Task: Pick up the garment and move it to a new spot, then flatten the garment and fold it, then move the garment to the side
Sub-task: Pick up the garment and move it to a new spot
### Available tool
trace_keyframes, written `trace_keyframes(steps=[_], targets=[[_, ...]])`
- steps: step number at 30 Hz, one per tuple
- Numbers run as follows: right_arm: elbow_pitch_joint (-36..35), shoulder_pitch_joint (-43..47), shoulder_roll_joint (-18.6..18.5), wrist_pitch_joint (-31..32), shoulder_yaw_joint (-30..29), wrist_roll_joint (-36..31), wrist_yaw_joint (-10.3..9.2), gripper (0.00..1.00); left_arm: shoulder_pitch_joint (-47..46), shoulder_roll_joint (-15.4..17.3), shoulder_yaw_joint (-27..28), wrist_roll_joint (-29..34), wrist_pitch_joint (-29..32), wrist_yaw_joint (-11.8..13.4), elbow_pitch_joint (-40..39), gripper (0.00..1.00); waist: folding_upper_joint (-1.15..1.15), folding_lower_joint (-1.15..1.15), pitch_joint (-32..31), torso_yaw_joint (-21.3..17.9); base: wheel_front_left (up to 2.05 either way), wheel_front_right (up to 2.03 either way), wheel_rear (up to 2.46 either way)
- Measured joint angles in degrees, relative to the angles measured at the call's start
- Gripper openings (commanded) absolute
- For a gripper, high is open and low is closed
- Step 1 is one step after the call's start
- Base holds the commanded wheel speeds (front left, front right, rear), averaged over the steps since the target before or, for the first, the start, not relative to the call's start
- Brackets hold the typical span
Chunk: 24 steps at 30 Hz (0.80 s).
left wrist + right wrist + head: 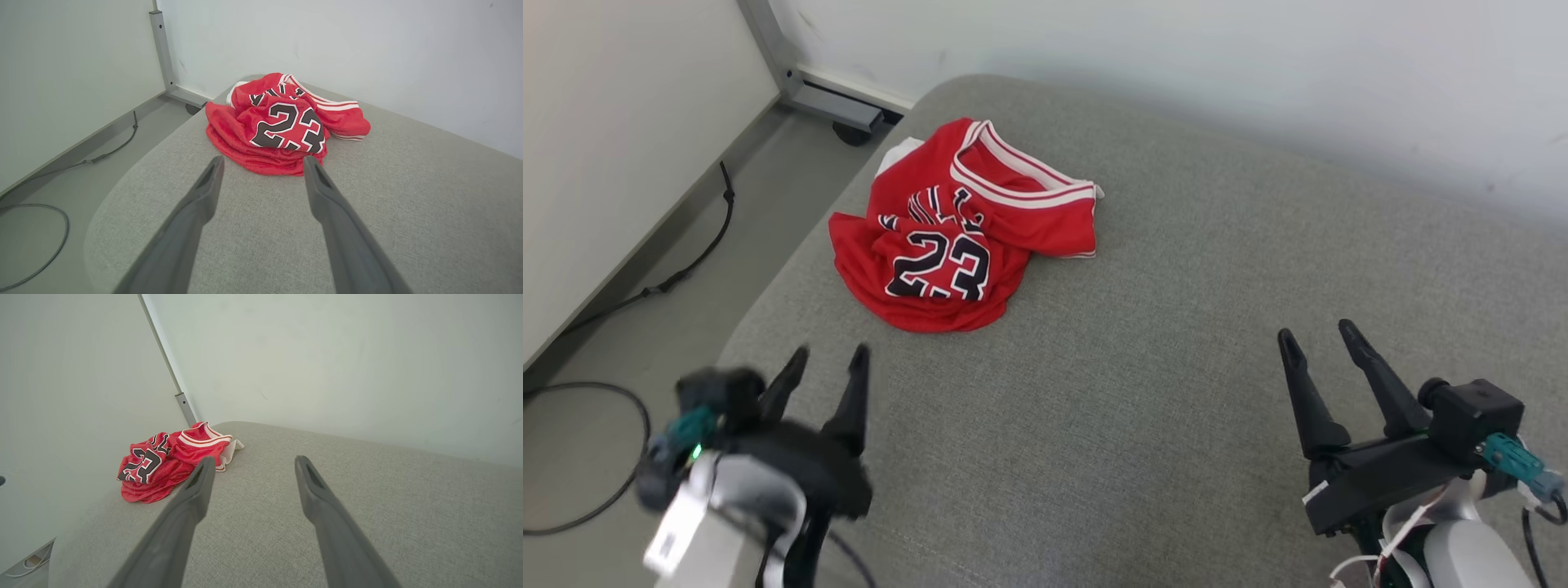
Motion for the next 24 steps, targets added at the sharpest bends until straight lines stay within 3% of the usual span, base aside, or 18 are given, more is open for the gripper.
trace_keyframes(steps=[3,7,15,18,24], targets=[[-2.85,1.42,-1.18,0.22,-0.55,-0.63,-0.26,1.0,-7.37,-2.34,-1.48,-0.24,3.65,-0.99,4.2,1.0,0.0,0.0,1.7,-0.14,0.0,0.0,0.0],[-6.53,1.76,-2.32,1.71,-0.1,-1.91,-0.32,1.0,-16.42,-3.14,-1.25,-0.65,8.35,-1.9,9.38,1.0,0.01,0.01,4.42,-0.53,0.0,0.0,0.0],[-14.58,1.68,-3.87,4.38,0.54,-3.97,-0.75,1.0,-27.99,-0.87,1.07,-1.55,16.58,-1.9,18.33,1.0,0.01,0.01,9.72,-4.27,0.0,0.0,0.0],[-18.24,0.14,-4.69,6.12,0.67,-4.45,-0.75,1.0,-32.9,1.4,2.46,-1.86,19.86,-1.92,21.39,1.0,0.01,0.01,13.18,-7.67,0.0,0.0,0.0],[-20.38,-3.37,-5.2,7.31,0.82,-4.48,-0.74,1.0,-37.47,2.5,2.42,-1.62,21.87,-2.01,24.75,1.0,0.01,0.01,17.53,-11.82,0.0,0.0,0.0]])
